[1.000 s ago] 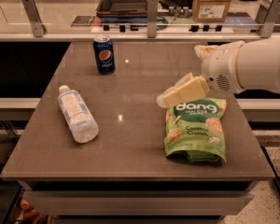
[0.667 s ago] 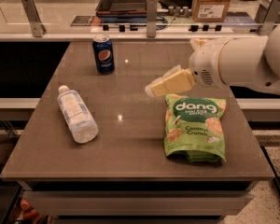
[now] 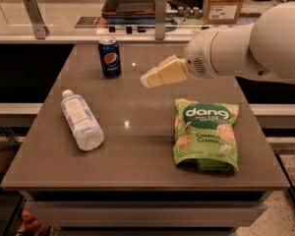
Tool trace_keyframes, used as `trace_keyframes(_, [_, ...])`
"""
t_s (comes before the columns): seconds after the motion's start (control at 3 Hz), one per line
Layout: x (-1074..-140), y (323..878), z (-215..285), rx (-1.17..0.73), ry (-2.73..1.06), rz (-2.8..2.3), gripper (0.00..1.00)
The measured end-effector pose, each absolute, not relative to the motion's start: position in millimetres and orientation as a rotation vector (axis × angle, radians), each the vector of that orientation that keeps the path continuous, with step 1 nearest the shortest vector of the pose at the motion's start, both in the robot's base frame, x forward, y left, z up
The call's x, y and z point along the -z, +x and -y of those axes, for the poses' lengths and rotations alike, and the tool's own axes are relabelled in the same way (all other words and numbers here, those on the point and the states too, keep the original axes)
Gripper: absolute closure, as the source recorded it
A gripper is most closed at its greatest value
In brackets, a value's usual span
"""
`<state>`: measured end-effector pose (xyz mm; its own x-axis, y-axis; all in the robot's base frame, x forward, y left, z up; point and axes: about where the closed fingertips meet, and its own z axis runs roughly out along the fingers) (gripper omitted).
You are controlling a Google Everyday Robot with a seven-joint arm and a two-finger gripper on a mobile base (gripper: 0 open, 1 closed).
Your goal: Knock pepsi can over
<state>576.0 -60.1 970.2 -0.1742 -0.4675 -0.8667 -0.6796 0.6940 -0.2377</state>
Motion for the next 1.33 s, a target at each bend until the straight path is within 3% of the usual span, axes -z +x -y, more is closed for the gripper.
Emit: trace_keyframes(1.33, [-919,666,-30,-0.539,-0.857,-1.679,0.0])
